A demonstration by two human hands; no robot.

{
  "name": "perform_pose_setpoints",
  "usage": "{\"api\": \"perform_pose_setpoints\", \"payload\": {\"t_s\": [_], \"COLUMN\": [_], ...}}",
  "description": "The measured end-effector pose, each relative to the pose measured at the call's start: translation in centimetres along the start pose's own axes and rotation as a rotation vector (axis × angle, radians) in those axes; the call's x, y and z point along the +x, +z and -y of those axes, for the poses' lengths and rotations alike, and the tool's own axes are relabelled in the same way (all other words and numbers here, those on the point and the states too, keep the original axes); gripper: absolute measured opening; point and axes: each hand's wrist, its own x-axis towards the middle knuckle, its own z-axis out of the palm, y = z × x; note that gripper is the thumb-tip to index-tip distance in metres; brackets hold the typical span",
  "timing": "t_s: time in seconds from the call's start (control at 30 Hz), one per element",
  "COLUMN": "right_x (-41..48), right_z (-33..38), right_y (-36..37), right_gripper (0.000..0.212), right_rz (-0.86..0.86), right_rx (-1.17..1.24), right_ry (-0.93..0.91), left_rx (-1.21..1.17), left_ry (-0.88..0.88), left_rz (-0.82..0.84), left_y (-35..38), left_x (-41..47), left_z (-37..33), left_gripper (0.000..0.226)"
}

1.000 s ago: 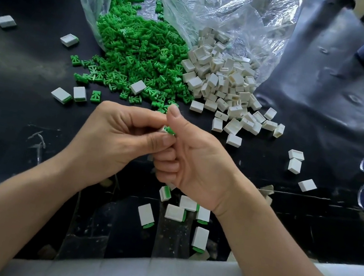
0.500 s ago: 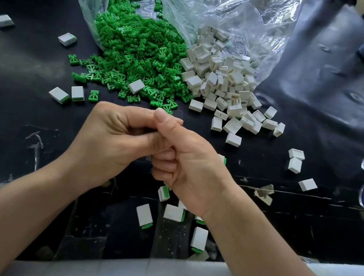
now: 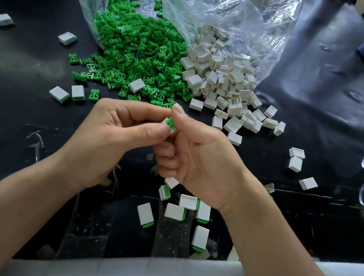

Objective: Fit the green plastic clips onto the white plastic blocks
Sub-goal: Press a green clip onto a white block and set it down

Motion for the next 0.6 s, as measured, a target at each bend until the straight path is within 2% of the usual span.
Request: {"api": "perform_pose_setpoints", "payload": {"t_s": [0.17,0.27,0.33,0.47,0.53,0.6], "right_x": [-0.09,-0.05,0.01,-0.26,-0.31,-0.24], "right_z": [0.08,-0.01,-0.15,0.07,0.10,-0.04], "right_y": [-0.09,-0.16,-0.29,-0.19,-0.16,-0.34], "right_gripper": [0.032,0.055,0.061,0.041,0.056,0.063], "right_rz": [0.002,-0.017,-0.036,-0.013,-0.011,-0.027], "right_rx": [-0.096,-0.200,-0.243,-0.189,-0.241,-0.310], "right_ry": [-0.016,-0.044,-0.068,-0.099,-0.095,-0.107], "left_rx": [-0.053,-0.056,-0.061,-0.052,-0.057,-0.074], "left_ry": [-0.052,-0.069,-0.084,-0.082,-0.077,-0.076], "left_rz": [-0.059,-0.046,-0.051,-0.033,-0.037,-0.044], "left_y": [0.11,0.15,0.10,0.14,0.17,0.25], "left_x": [0.08,0.02,0.08,0.09,0.08,0.10], "left_z": [-0.22,-0.39,-0.41,-0.46,-0.46,-0.45], "left_gripper": [0.023,0.024,0.024,0.027,0.026,0.025]}}
